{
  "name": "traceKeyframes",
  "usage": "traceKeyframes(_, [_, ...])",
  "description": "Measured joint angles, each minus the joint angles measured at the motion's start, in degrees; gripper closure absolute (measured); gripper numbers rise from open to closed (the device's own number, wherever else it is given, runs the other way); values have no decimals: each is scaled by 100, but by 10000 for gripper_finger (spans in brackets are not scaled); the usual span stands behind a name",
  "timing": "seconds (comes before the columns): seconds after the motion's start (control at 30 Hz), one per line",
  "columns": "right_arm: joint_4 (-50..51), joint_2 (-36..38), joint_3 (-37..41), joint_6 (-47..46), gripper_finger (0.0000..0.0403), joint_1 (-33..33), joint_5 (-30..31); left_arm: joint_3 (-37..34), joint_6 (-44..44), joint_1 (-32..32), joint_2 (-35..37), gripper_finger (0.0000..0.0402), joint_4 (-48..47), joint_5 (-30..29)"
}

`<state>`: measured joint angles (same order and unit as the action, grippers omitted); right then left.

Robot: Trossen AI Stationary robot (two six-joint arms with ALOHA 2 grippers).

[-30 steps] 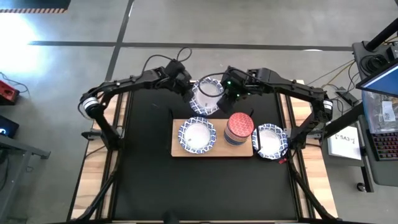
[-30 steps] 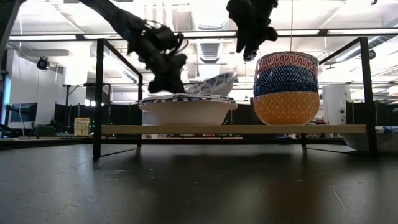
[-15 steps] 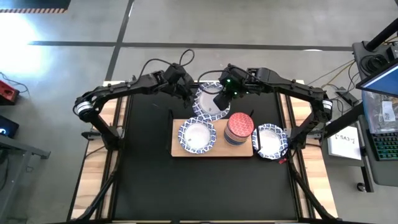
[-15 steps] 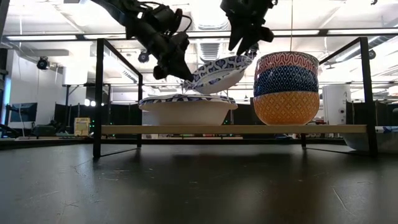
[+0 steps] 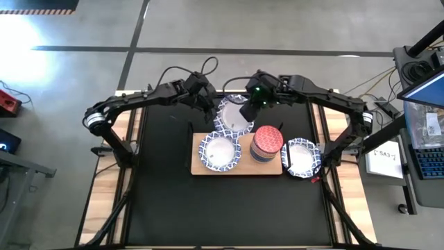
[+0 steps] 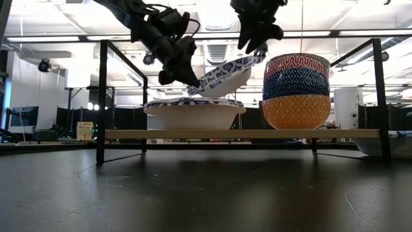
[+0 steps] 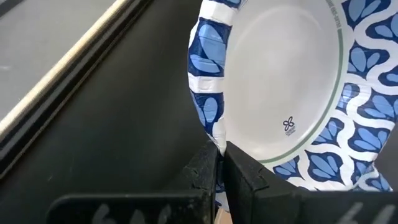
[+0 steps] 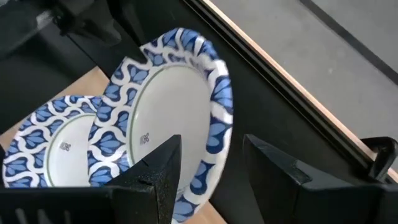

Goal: Place and stack bowls onto a shelf
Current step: Stack the big white and blue patterned bowl on top of the big white and blue patterned bowl

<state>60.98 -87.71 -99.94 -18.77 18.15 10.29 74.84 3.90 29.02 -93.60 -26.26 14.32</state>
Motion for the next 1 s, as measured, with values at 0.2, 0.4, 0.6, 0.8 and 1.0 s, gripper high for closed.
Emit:
traceKeyframes(0.2, [0,-89,-1,76,241,0,11,7,-2,-11,0,400,86,82])
traceKeyframes(0.4, [5,-100,0,96,241,2,25,7,-24,-13,3,400,96,200])
traceKeyframes(0.6, [7,-113,-1,177,241,2,23,11,-29,-28,17,400,199,289])
traceKeyframes(0.8, [78,-180,-2,186,251,2,21,14,-22,-38,122,400,279,289])
traceKeyframes(1.0, [93,-220,-2,204,290,2,23,14,-22,-48,192,400,199,290])
